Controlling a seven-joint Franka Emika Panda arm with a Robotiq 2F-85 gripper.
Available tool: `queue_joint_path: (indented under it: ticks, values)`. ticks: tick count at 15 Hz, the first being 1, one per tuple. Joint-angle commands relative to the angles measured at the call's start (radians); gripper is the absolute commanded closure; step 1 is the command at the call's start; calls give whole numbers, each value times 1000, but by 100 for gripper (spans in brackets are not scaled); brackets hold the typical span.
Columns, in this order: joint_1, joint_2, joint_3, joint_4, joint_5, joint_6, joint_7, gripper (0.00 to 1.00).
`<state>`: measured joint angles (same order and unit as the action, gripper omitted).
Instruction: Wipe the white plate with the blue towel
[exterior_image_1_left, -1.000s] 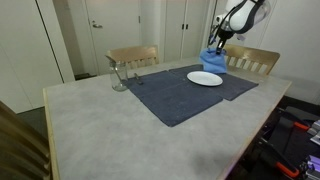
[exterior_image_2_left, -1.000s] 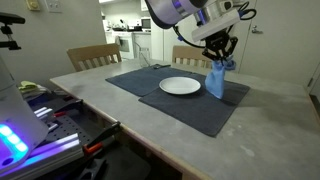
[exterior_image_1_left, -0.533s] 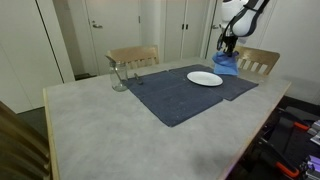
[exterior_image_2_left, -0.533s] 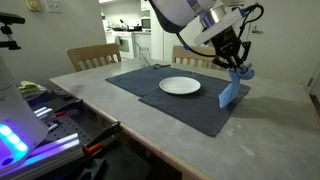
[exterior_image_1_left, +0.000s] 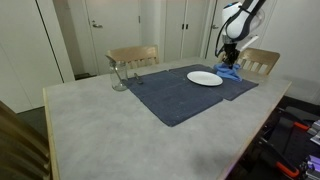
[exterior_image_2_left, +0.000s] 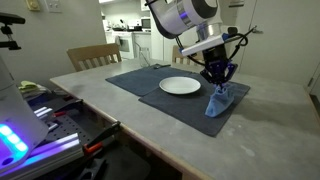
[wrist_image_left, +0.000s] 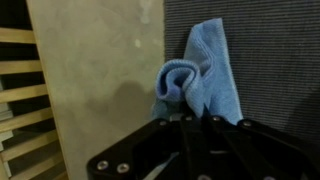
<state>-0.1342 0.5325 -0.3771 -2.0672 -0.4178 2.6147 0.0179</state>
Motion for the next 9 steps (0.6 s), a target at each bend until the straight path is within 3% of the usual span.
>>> queue_joint_path:
  ticks: [1, 5, 6, 7, 9]
  values:
    - [-115, -9, 107, -20, 146, 50, -83, 98]
    - [-169, -13, 163, -27, 244, 89, -155, 98]
    - [-180, -17, 174, -30, 261, 101, -174, 79]
    - [-177, -21, 173, -31, 258, 114, -184, 67]
    - [-158, -35, 157, -28, 227, 124, -198, 55]
